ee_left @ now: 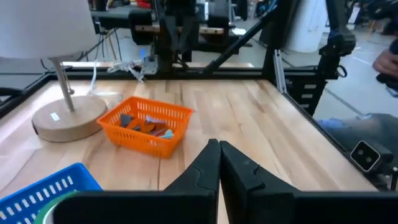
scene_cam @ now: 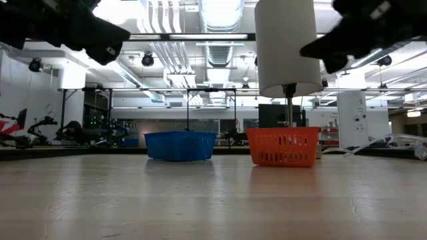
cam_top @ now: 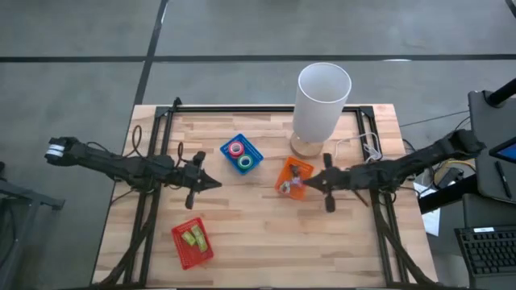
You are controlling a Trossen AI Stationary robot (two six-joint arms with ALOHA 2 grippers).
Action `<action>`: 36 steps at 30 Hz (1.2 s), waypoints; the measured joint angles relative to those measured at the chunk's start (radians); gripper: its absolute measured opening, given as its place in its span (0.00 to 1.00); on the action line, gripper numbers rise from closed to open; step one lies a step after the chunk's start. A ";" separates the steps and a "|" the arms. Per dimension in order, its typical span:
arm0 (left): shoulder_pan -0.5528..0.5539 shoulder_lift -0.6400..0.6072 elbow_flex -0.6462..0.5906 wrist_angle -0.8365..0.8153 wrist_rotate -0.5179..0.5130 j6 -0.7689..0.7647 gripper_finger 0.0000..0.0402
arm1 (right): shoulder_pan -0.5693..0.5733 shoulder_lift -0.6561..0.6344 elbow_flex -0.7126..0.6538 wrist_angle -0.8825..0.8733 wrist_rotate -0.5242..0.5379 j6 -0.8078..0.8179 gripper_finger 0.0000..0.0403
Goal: Pick and place Stapler, Stapler remover, tape
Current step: Return to Home Position
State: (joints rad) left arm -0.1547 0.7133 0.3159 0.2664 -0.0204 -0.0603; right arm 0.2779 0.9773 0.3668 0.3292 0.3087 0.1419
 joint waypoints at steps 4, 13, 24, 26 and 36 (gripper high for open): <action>0.000 -0.085 -0.034 -0.003 0.000 -0.009 0.01 | -0.002 -0.163 -0.098 0.000 -0.019 -0.014 0.02; 0.002 -0.334 -0.142 -0.019 -0.023 0.001 0.04 | -0.002 -0.463 -0.255 -0.010 -0.030 -0.019 0.02; 0.003 -0.631 -0.221 -0.219 -0.032 -0.002 0.01 | -0.001 -0.623 -0.358 -0.028 -0.085 -0.014 0.02; 0.003 -0.679 -0.222 -0.291 -0.034 0.067 0.01 | -0.001 -0.631 -0.358 -0.041 -0.085 -0.017 0.02; 0.003 -0.679 -0.234 -0.325 -0.052 0.157 0.10 | -0.002 -0.627 -0.358 -0.041 -0.013 -0.042 0.02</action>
State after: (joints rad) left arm -0.1516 0.0346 0.0821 -0.0586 -0.0727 0.0966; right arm 0.2760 0.3500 0.0090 0.2886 0.2955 0.1002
